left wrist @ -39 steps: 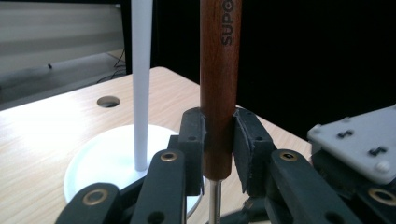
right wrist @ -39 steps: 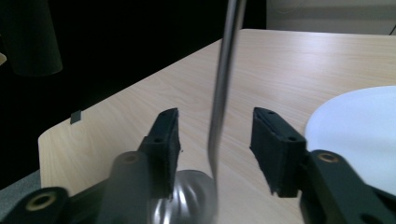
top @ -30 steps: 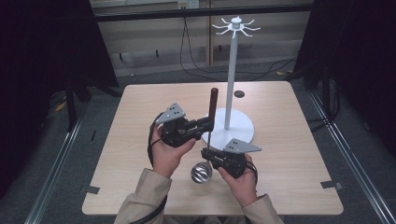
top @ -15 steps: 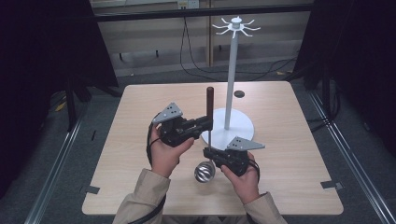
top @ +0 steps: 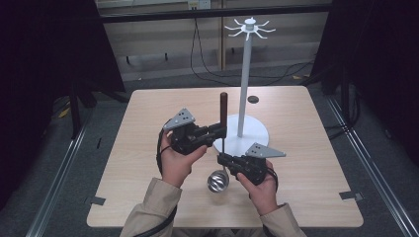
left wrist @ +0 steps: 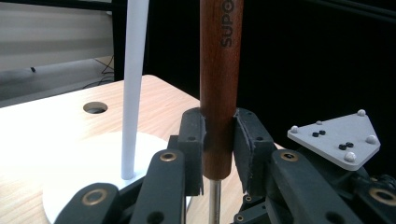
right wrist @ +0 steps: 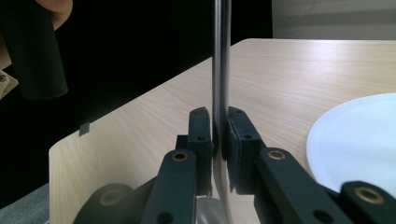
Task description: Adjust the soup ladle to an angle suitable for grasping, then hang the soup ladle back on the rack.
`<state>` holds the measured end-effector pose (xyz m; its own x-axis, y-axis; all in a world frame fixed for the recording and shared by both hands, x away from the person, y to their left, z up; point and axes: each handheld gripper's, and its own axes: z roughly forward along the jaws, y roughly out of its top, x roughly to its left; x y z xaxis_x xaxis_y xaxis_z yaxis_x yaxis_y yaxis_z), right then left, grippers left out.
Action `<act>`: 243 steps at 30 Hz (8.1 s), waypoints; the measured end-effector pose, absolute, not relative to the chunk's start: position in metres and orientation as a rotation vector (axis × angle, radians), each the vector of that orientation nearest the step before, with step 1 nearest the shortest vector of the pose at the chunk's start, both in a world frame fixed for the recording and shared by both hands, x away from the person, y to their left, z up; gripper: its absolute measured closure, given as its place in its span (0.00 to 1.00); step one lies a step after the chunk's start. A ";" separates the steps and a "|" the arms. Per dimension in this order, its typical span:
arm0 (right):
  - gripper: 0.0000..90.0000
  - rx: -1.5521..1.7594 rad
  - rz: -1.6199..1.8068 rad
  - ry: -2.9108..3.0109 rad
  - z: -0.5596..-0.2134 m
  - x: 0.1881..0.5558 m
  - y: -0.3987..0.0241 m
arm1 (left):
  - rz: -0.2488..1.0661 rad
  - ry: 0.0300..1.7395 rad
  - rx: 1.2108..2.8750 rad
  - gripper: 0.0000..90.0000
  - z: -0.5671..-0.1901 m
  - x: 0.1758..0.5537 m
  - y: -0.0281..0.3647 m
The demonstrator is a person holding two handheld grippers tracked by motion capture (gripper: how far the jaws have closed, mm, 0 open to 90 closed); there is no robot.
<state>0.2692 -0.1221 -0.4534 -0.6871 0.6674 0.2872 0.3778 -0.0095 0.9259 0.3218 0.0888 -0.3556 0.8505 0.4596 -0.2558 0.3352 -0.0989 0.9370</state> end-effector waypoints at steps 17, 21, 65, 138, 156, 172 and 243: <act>0.95 1.032 1.713 2.022 -0.445 0.267 -0.129 | 0.168 0.574 1.719 0.70 -0.352 0.322 0.086; 0.95 0.998 1.714 2.037 -0.443 0.267 -0.125 | 0.206 0.524 1.757 0.51 -0.353 0.321 0.084; 0.95 1.002 1.753 2.055 -0.437 0.276 -0.148 | 0.246 0.763 1.873 0.12 -0.439 0.322 0.159; 0.95 0.969 1.847 1.973 -0.353 0.336 -0.175 | 0.265 0.797 1.899 0.08 -0.452 0.318 0.170; 0.95 0.969 1.872 1.975 -0.354 0.336 -0.179 | 0.265 0.796 1.912 0.09 -0.453 0.318 0.170; 0.95 0.951 1.886 1.993 -0.351 0.341 -0.176 | 0.267 0.797 1.912 0.09 -0.453 0.319 0.172; 0.25 1.062 1.885 1.810 -0.363 0.356 -0.181 | 0.273 0.809 1.916 0.10 -0.455 0.318 0.178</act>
<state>0.3558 -0.1806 -0.3625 -0.6726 0.6817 0.2879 0.2601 -0.1465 0.9544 0.3183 0.1778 -0.4550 0.7511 0.6417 -0.1551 0.4171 -0.2792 0.8649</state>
